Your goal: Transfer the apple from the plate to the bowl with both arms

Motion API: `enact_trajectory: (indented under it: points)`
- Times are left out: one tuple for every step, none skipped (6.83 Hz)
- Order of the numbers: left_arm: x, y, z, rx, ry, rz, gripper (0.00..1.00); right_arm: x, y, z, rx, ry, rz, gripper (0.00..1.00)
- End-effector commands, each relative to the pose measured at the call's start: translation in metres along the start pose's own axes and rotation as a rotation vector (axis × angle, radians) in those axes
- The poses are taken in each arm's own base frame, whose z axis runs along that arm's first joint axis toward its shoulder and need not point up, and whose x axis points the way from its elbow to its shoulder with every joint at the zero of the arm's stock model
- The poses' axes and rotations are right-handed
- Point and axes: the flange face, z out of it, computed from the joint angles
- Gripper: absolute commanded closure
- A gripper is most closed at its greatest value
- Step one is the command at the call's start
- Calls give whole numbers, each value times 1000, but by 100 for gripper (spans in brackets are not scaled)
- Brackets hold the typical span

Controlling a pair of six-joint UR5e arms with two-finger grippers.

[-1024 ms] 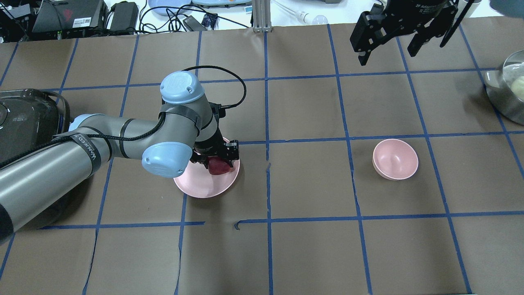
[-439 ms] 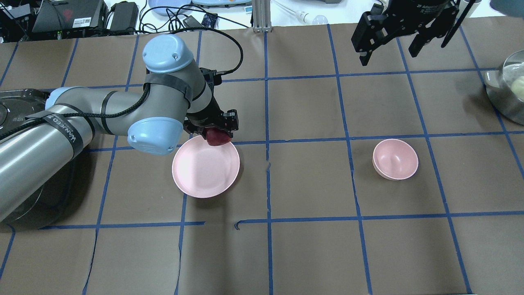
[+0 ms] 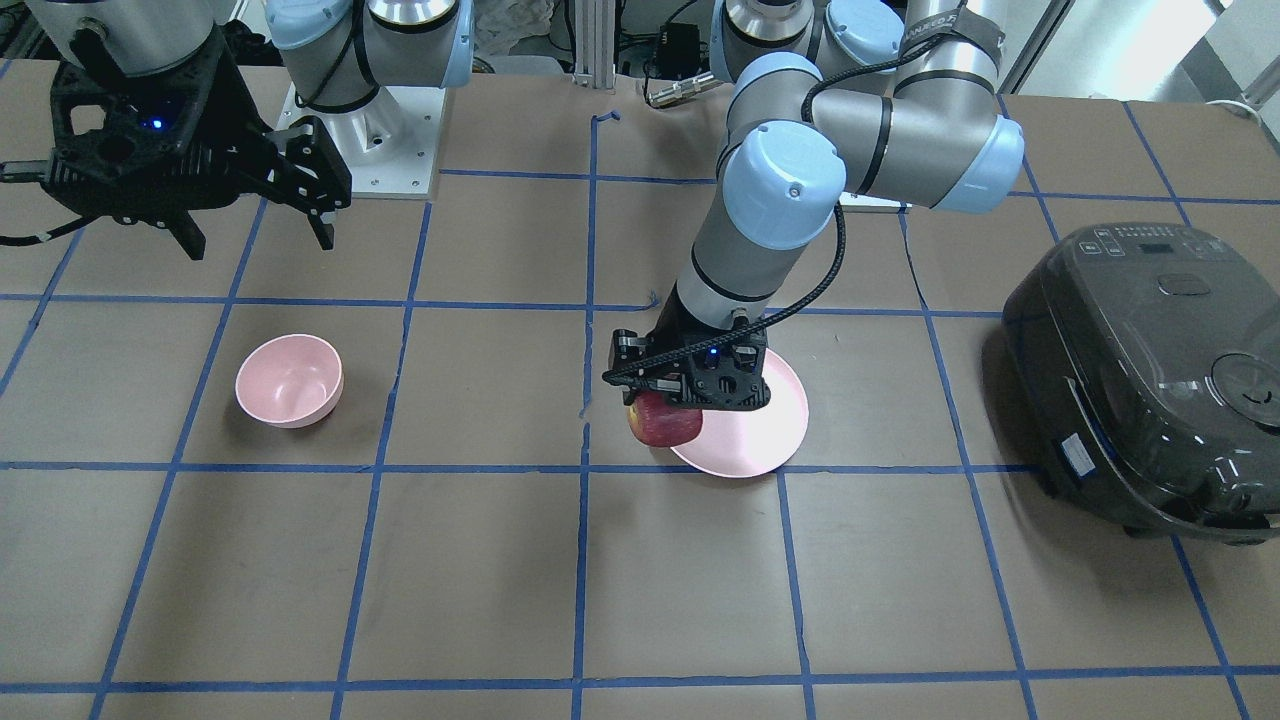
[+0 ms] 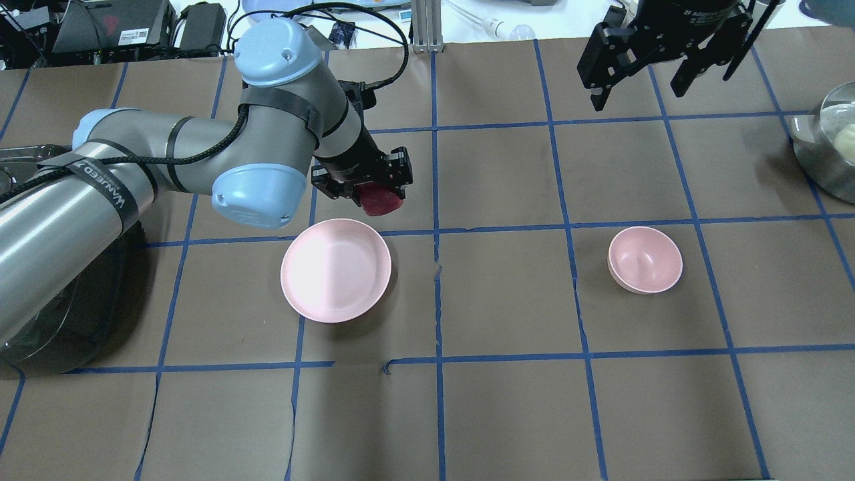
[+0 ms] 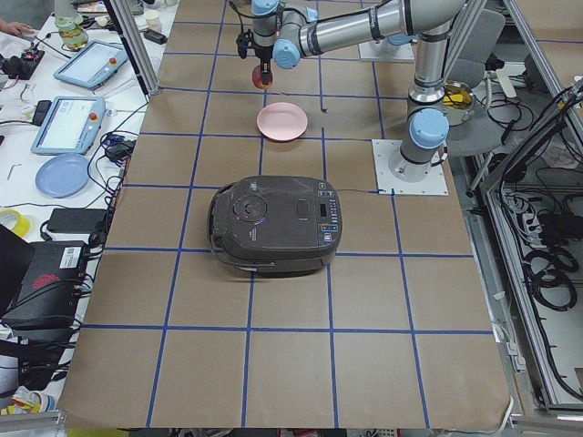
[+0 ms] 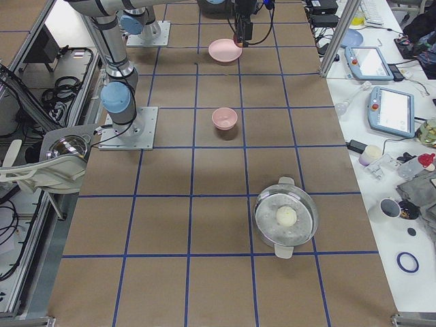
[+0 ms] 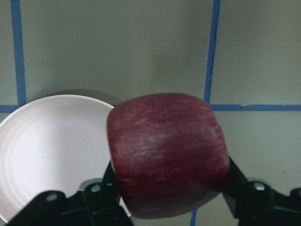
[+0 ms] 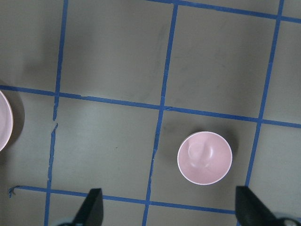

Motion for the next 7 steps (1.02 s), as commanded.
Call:
enact_trajectory:
  points:
    - [46,13,-2,-7,66,-51,94,28,1,29,-64,-7,36,0]
    - [51,14,3,-35,105,-59,95,49,3,67,-131,-26,14,0]
    - [54,15,9,-45,106,-59,96,93,12,116,-175,-51,53,0]
    - [59,15,16,-43,109,-78,96,133,28,169,-180,-74,93,0]
    - [64,13,22,-21,121,-91,96,162,45,222,-159,-77,137,0]
    - [65,12,26,-21,121,-91,96,165,60,269,-138,-87,160,0]
    - [65,12,27,-23,120,-92,96,159,67,305,-104,-88,161,0]
